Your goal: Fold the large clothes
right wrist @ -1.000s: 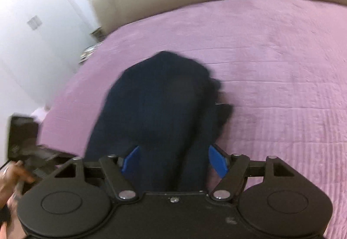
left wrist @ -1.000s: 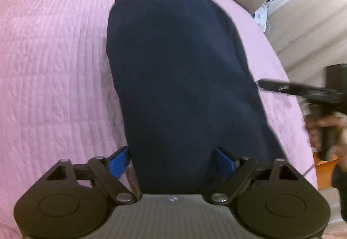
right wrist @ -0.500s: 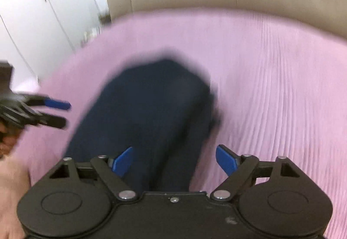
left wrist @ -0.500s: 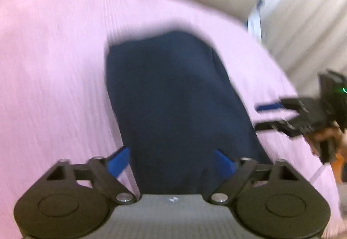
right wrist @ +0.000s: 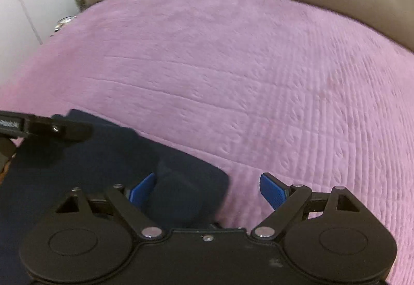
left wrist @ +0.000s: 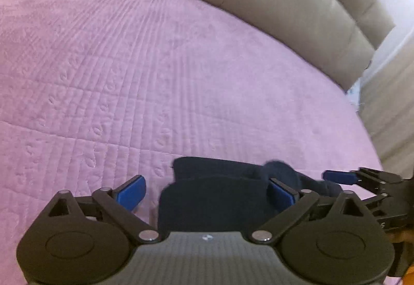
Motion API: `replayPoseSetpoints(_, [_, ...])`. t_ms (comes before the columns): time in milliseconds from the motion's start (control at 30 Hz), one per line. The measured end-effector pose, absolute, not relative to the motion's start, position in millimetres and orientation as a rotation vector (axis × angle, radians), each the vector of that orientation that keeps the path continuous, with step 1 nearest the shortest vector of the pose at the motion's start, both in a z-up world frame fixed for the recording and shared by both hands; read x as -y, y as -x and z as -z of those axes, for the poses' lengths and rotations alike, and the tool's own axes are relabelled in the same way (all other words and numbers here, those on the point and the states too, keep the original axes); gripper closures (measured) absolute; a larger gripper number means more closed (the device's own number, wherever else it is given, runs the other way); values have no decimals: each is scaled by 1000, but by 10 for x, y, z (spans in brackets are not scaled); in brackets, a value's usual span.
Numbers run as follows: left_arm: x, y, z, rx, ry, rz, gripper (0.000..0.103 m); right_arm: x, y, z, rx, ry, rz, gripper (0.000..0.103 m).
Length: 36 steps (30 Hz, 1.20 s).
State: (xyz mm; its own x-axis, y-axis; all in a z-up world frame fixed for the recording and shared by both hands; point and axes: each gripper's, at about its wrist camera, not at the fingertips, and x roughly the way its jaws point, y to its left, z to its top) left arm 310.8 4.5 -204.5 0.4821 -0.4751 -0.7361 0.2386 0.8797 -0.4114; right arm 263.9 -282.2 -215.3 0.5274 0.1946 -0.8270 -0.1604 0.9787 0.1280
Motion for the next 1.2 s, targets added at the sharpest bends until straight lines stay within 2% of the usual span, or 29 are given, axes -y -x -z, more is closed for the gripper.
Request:
replayPoseSetpoints(33, [-52, -3142, 2114, -986, 284, 430, 2, 2894, -2635, 2172, -1004, -82, -224, 0])
replayPoseSetpoints(100, [-121, -3178, 2146, -973, 307, 356, 15, 3003, -2618, 2190, -1009, -112, -213, 0])
replayPoseSetpoints(133, [-154, -3212, 2151, -970, 293, 302, 28, 3014, -2598, 2157, -1001, -95, -192, 0])
replayPoseSetpoints(167, [-188, -3251, 2131, -973, 272, 274, 31, 3014, -2556, 2089, -982, -57, -133, 0])
replayPoseSetpoints(300, [-218, -3114, 1842, -986, 165, 228, 24, 3102, -2333, 1683, -956, -87, 39, 2])
replayPoseSetpoints(400, [-240, -2769, 1457, -963, 41, 184, 17, 3108, -1998, 1255, -866, -70, 71, 1])
replayPoseSetpoints(467, [-258, -2509, 1204, -941, -20, 164, 7, 3078, -1702, 969, -827, -95, 39, 1])
replayPoseSetpoints(533, [-301, -2180, 961, -908, -52, 145, 3, 2961, -1384, 729, -807, -99, 7, 1])
replayPoseSetpoints(633, [-308, -1760, 710, -905, -111, 123, 0, 2730, -922, 539, -796, -113, -34, 1])
replayPoseSetpoints(833, [-338, -956, 486, -923, -87, 119, 0, 2363, -162, 494, -835, -142, -128, 1])
replayPoseSetpoints(1200, [-135, -144, 782, -1012, -9, 167, 0, 2172, 306, 908, -1021, -96, -70, 1])
